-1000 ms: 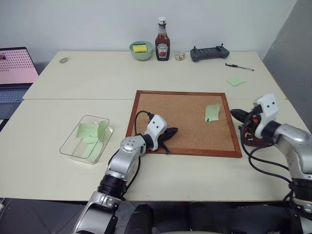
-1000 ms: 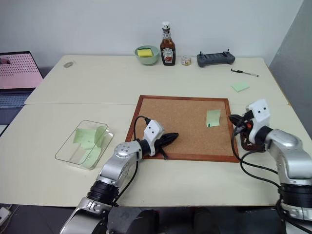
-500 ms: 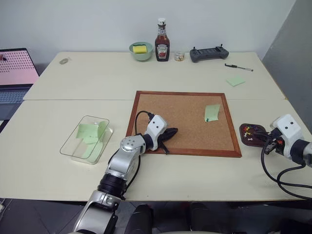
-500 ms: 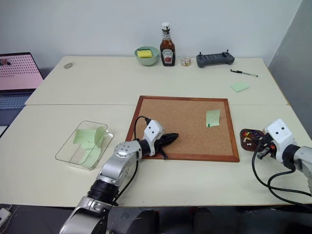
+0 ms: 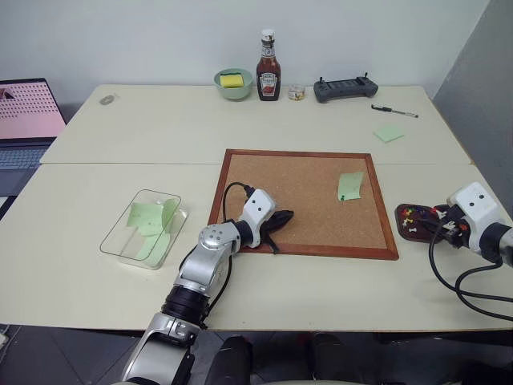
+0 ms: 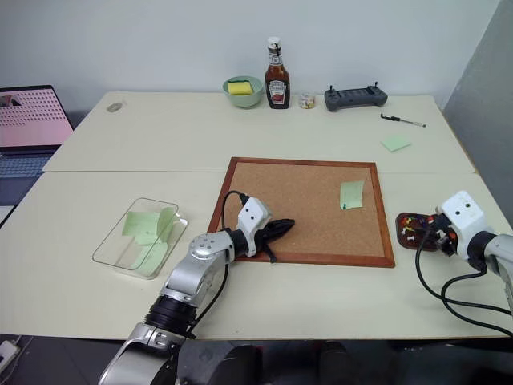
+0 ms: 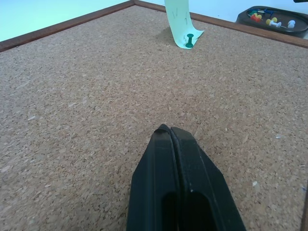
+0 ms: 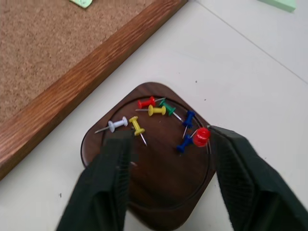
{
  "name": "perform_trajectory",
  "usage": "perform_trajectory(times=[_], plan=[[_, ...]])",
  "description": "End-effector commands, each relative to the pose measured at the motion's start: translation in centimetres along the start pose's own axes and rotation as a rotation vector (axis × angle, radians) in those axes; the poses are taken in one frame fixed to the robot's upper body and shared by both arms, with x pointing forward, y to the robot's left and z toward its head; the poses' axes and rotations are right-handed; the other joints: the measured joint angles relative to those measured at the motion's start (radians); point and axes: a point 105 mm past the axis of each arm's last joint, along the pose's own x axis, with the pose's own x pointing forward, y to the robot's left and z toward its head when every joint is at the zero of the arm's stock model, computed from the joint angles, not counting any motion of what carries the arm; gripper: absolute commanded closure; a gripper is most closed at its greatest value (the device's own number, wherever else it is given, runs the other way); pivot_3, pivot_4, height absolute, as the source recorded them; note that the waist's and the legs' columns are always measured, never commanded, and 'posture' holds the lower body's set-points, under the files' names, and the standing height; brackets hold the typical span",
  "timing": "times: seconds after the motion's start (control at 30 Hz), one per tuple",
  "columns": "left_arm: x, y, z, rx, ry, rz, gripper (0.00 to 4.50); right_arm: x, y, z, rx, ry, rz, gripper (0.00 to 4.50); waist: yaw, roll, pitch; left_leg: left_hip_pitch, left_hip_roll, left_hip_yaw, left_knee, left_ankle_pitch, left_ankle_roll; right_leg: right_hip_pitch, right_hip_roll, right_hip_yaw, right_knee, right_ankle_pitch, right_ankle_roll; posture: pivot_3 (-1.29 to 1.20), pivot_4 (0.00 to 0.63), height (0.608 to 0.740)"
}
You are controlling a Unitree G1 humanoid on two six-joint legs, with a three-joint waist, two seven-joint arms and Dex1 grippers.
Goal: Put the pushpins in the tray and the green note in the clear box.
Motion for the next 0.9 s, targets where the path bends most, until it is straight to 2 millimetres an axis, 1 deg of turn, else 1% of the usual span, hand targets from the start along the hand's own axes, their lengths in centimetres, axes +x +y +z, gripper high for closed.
perform_trajectory(times=[0.03, 0.17, 0.27, 0.37, 0.43, 0.5, 0.57, 0.73, 0.83, 0.9], plan=[[0.3, -0.6, -1.3, -0.024, 0.046, -0.021, 4.5, -0.6, -0.3, 0.8, 0.007, -0.023, 0.0, 1.94, 0.0, 0.0, 0.0, 0.0, 0.0, 0.0, 0.0, 0.0, 0.0, 0.0, 0.0, 0.0, 0.0, 0.0, 0.0, 0.0, 0.15, 0.74], [0.4, -0.6, -1.3, -0.023, 0.044, -0.022, 4.5, -0.7, 0.3, 0.8, 0.02, -0.018, 0.04, 1.94, 0.0, 0.0, 0.0, 0.0, 0.0, 0.0, 0.0, 0.0, 0.0, 0.0, 0.0, 0.0, 0.0, 0.0, 0.0, 0.0, 0.15, 0.74], [0.4, -0.6, -1.3, -0.022, 0.044, -0.022, 4.5, -0.6, 0.2, 0.8, 0.02, -0.022, 0.027, 1.94, 0.001, 0.0, 0.0, 0.0, 0.0, 0.0, 0.0, 0.0, 0.0, 0.0, 0.0, 0.0, 0.0, 0.0, 0.0, 0.0, 0.15, 0.74], [0.4, -0.5, -1.3, -0.022, 0.044, -0.02, 4.5, -0.6, 0.0, 1.9, 0.035, -0.074, 0.024, 1.94, 0.001, 0.0, 0.0, 0.0, 0.0, 0.0, 0.0, 0.0, 0.0, 0.0, 0.0, 0.0, 0.0, 0.0, 0.0, 0.0, 0.15, 0.74], [0.3, -0.5, -1.3, -0.022, 0.045, -0.019, 4.5, -0.6, 0.6, 3.2, 0.05, -0.138, 0.066, 1.94, 0.001, 0.0, 0.0, 0.0, 0.0, 0.0, 0.0, 0.0, 0.0, 0.0, 0.0, 0.0, 0.0, 0.0, 0.0, 0.0, 0.15, 0.74], [0.3, -0.5, -1.3, -0.021, 0.045, -0.018, 4.5, -0.2, 1.8, 4.6, 0.053, -0.196, 0.122, 1.94, 0.001, 0.0, 0.0, 0.0, 0.0, 0.0, 0.0, 0.0, 0.0, 0.0, 0.0, 0.0, 0.0, 0.0, 0.0, 0.0, 0.15, 0.74], [0.4, -0.5, -1.3, -0.021, 0.045, -0.019, 4.5, 0.5, 3.2, 5.5, 0.056, -0.233, 0.178, 1.94, 0.001, 0.0, 0.0, 0.0, 0.0, 0.0, 0.0, 0.0, 0.0, 0.0, 0.0, 0.0, 0.0, 0.0, 0.0, 0.0, 0.15, 0.74], [0.6, -0.6, -1.1, -0.02, 0.04, -0.02, 4.5, 4.1, 6.7, 7.6, 0.061, -0.305, 0.267, 1.94, -0.001, 0.0, 0.0, 0.001, 0.0, 0.0, 0.0, 0.0, 0.0, 0.001, 0.0, 0.0, 0.0, 0.0, 0.0, 0.0, 0.15, 0.74], [0.6, -0.5, -1.0, -0.021, 0.037, -0.015, 4.5, 6.1, 7.9, 8.2, 0.052, -0.32, 0.291, 1.94, 0.002, 0.0, 0.0, 0.0, 0.0, -0.001, 0.0, 0.0, 0.0, 0.0, 0.0, 0.0, 0.0, 0.0, 0.0, 0.0, 0.15, 0.74], [0.4, -0.4, -1.1, -0.021, 0.038, -0.01, 4.5, 7.4, 8.3, 8.5, 0.048, -0.327, 0.289, 1.94, 0.003, 0.0, 0.0, 0.0, 0.0, -0.001, 0.0, 0.0, 0.0, 0.0, 0.0, -0.001, 0.0, 0.0, 0.0, 0.0, 0.15, 0.74]])
